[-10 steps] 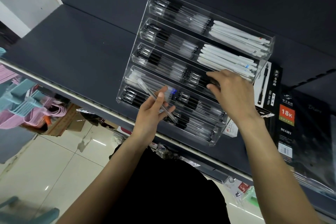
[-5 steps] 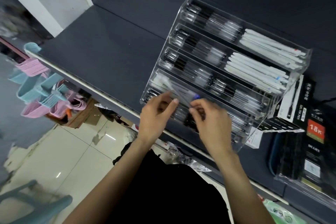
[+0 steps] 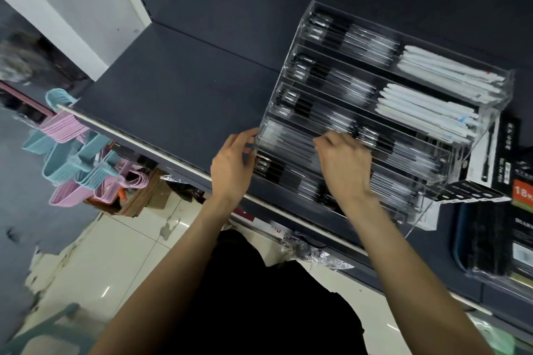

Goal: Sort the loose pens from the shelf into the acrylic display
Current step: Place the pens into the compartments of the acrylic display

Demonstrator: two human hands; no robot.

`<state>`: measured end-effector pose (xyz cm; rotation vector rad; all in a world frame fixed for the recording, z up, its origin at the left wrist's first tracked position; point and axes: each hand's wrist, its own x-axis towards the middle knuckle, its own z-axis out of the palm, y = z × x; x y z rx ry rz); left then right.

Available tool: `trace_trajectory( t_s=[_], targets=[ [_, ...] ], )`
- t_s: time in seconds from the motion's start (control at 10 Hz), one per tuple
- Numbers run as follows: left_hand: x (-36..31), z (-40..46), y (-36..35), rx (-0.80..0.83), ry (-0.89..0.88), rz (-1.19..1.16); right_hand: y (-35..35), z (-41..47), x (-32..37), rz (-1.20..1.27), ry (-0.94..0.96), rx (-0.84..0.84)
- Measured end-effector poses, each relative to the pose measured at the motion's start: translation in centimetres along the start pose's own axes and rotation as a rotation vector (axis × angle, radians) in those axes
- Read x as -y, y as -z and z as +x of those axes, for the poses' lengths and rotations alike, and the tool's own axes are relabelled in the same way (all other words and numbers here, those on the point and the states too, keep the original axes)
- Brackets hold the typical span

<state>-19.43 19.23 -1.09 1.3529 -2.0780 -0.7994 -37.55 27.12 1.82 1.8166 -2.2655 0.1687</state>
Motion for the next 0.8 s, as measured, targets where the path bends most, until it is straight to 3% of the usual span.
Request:
trace_trajectory(
  t_s=[0.1,0.5,0.7,0.8],
  targets=[
    [0.3,0.3,0.0,-0.007,-0.014,0.010,-0.7,-0.5,0.0,0.039,0.015,-0.061],
    [0.0,0.1,0.0,-0.025,0.009,-0.006,0.3,-1.1,0.3,0.160,0.003,-0.048],
    [-0.7,-2.7,0.8,-0.006,0.081,-0.066,1.5,-2.6,0.2,0.209,0.131,-0.110],
    [-0.4,-4.4,1.4,-0.184,0.065,0.005,1.4,-3.8,1.3,0.284,0.047,-0.159]
  ],
)
